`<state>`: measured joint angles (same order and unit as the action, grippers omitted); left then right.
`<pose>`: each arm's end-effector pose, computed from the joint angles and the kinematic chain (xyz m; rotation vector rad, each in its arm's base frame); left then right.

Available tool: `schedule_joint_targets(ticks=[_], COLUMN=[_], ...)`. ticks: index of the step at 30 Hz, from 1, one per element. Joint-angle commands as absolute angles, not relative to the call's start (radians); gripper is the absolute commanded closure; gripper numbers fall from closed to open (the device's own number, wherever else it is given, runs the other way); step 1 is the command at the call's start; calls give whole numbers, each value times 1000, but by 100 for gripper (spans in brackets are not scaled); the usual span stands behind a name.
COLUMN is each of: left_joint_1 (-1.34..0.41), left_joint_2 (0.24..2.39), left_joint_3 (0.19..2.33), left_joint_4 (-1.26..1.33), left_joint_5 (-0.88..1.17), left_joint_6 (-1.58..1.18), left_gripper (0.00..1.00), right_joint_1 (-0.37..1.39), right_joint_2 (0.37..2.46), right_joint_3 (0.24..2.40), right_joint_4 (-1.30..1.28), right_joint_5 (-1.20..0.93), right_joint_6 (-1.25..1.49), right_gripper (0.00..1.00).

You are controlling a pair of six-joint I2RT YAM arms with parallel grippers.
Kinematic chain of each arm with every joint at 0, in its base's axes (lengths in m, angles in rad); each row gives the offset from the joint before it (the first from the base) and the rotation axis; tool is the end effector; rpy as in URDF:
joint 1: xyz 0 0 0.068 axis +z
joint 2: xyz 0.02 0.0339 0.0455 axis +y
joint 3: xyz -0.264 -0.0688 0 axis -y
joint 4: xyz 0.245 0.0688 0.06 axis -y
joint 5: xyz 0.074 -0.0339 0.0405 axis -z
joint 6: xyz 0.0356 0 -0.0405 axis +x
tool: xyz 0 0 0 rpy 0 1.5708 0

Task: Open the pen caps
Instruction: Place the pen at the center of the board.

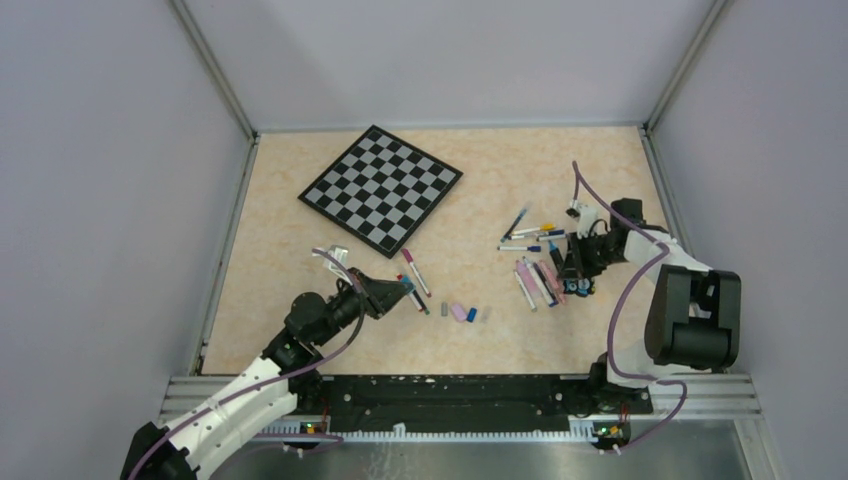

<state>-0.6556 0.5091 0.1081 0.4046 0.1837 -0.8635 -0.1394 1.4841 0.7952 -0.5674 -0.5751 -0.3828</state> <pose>0.1129 -0.0951 0.2022 -0.0204 1.7320 -1.3071 0.2567 -0.0165 0.1683 -0.4405 2.5887 0.6421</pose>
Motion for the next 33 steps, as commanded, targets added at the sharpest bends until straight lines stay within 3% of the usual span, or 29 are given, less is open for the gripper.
schedule_joint_targets(ticks=[1, 13, 20, 24, 27, 33], left_joint_1=[-657, -658, -657, -657, -657, -658], left_joint_2=[513, 522, 564, 599, 633, 704], left_joint_3=[100, 95, 104, 120, 128, 157], left_joint_4=[459, 464, 492, 505, 521, 513], left_joint_5=[191, 187, 203, 217, 229, 282], left_joint_6=[-865, -864, -867, -867, -865, -870], left_gripper=[97, 97, 96, 96, 96, 96], right_joint_1=[-134, -144, -148, -149, -150, -165], right_joint_2=[1501, 1499, 1505, 1499, 1463, 1373], right_joint_3=[818, 822, 835, 853, 862, 860], right_joint_4=[-559, -580, -652, -699, -707, -673], right_joint_5=[-482, -411, -429, -461, -485, -485], right_joint_6=[-376, -389, -454, -479, -486, -484], right_gripper=[99, 97, 85, 65, 56, 53])
